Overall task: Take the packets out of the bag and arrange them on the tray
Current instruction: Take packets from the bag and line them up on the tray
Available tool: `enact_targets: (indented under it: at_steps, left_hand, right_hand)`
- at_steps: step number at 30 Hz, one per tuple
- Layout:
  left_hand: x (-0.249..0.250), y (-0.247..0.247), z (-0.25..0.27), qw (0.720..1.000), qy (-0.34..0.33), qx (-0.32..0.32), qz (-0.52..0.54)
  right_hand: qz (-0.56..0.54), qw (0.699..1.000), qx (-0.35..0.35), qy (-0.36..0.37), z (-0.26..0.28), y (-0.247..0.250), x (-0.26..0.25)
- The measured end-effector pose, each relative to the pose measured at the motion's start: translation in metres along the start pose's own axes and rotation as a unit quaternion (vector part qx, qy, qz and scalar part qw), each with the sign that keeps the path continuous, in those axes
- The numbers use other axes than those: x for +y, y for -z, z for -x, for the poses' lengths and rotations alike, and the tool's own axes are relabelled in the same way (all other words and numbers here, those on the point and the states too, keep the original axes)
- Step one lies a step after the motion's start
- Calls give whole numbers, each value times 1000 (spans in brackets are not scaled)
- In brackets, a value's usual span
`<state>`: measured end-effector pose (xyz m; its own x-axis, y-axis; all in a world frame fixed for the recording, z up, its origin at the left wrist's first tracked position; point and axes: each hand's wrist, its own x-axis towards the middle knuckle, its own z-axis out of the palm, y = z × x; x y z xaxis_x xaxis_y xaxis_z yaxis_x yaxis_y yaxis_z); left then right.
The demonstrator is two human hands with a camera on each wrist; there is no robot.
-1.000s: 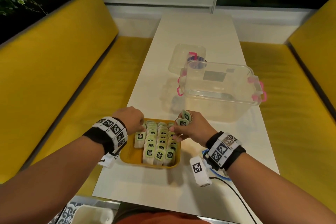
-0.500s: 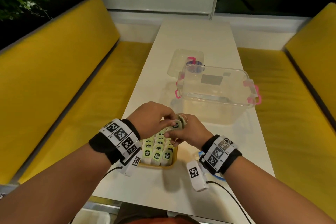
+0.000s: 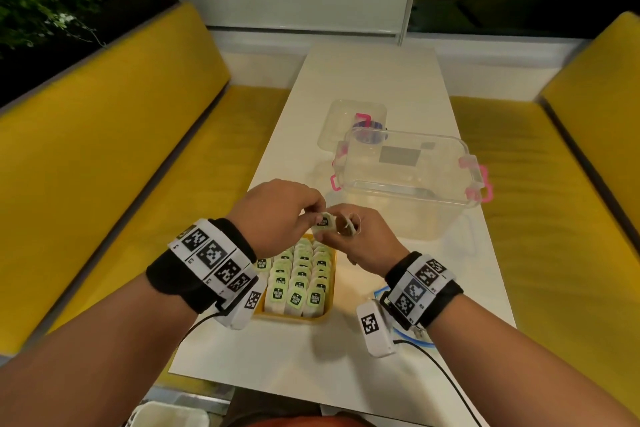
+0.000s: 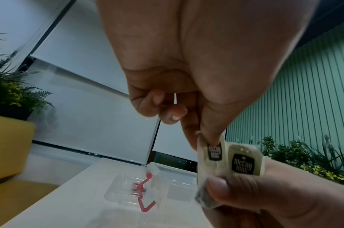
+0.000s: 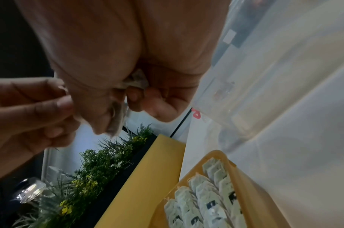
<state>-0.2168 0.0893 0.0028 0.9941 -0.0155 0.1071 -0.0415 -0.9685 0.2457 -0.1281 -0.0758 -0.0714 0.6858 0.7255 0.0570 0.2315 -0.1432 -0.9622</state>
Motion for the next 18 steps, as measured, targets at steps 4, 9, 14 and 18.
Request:
enact_targets:
  at_steps: [4,9,14,18]
  left_hand:
    - [-1,-1,1,1000,-3,-3,-6]
    - [-21,-2,8,998,48,-23,-16]
    - [-57,-14,23,984,140,-93,-56]
    - [-73,-42,34,955,176,-223,-86]
  right_hand:
    - [9,1000,-26,-2,-1,-5,3]
    - [-26,998,-13,-57,-3,-3,12]
    - [-143,974,-14,-174,-4,0,21]
    - [-131,977,-38,-163,-6,-2,22]
